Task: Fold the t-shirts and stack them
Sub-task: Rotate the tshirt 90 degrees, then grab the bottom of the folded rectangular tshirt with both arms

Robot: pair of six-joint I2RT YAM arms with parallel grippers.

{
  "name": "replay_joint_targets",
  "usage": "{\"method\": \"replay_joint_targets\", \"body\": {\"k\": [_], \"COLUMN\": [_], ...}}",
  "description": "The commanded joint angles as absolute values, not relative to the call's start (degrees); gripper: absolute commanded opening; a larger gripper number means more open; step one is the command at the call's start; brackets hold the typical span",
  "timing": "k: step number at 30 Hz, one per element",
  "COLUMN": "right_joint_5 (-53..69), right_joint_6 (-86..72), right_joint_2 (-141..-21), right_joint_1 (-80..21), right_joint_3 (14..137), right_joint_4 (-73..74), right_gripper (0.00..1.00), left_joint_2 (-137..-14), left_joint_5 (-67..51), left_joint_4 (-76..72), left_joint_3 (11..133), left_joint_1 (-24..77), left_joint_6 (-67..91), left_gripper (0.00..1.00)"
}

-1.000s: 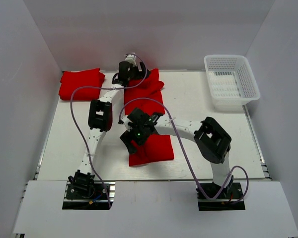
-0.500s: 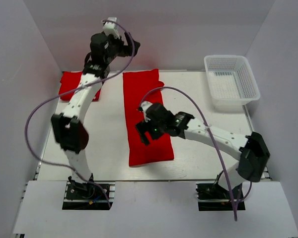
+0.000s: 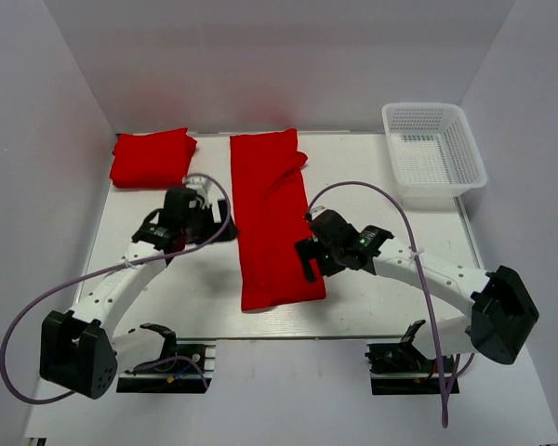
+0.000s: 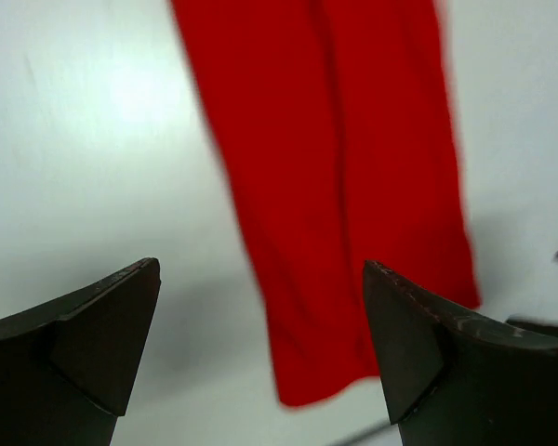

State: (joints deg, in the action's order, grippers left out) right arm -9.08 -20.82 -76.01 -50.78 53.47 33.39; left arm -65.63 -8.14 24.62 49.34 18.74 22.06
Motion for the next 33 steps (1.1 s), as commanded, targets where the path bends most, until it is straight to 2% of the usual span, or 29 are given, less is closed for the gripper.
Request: {"method": "replay_joint_targets", "body": {"k": [1,3,6,8,10,15,19,25,27,33], "right_joint_5": [-5.72,-4.31,-4.04,-5.00,-5.01,-5.01,-4.66,-4.13,-3.78,-2.29], "right_joint_6": [-19.69,-19.77,-21.35,-23.46,-24.69,-27.51,-29.00,-29.27,-29.27,-28.92], "right_joint_2": [-78.04,-79.89,-77.44,-74.89,-74.26,-75.49,-75.24,-74.53,-74.62,-74.62], "right_joint_1": [-51.59,-52.12,-51.77,-51.59,-51.42,-51.33,-50.89,-49.66,-49.48,-48.60], "right_joint_3": [56.41,57.04,53.20,51.51,48.62,46.50,45.35,42.98,42.54,42.80], "right_joint_4": [31.46,31.55,28.66,27.16,26.81,27.25,26.28,26.81,26.63,26.01], "right_gripper": [0.90,0.90,0.90,0.90,0.90,0.90,0.90,0.90,0.90,0.90], "left_joint_2": [-61.27,-58.55,-53.01,-50.11,-49.57,-54.03,-58.87,-61.61,-62.40,-66.97], "left_joint_5": [-10.01,-13.10,-17.83,-20.56,-21.44,-19.96,-14.09,-8.98,-6.78,-6.15], "left_joint_4": [36.29,36.30,36.30,35.43,34.03,29.98,29.52,29.18,29.97,26.98], "left_joint_3": [44.06,40.97,34.91,31.12,29.19,26.72,29.18,28.56,29.70,31.72], "left_joint_1": [19.95,21.70,23.72,24.78,26.53,30.32,34.35,37.79,39.45,42.18], "left_joint_6": [26.88,28.81,31.55,32.42,33.57,33.57,33.57,34.62,35.15,35.16], "left_gripper": [1.00,0.98,0.86,0.84,0.78,0.77,0.76,0.69,0.62,0.62]}}
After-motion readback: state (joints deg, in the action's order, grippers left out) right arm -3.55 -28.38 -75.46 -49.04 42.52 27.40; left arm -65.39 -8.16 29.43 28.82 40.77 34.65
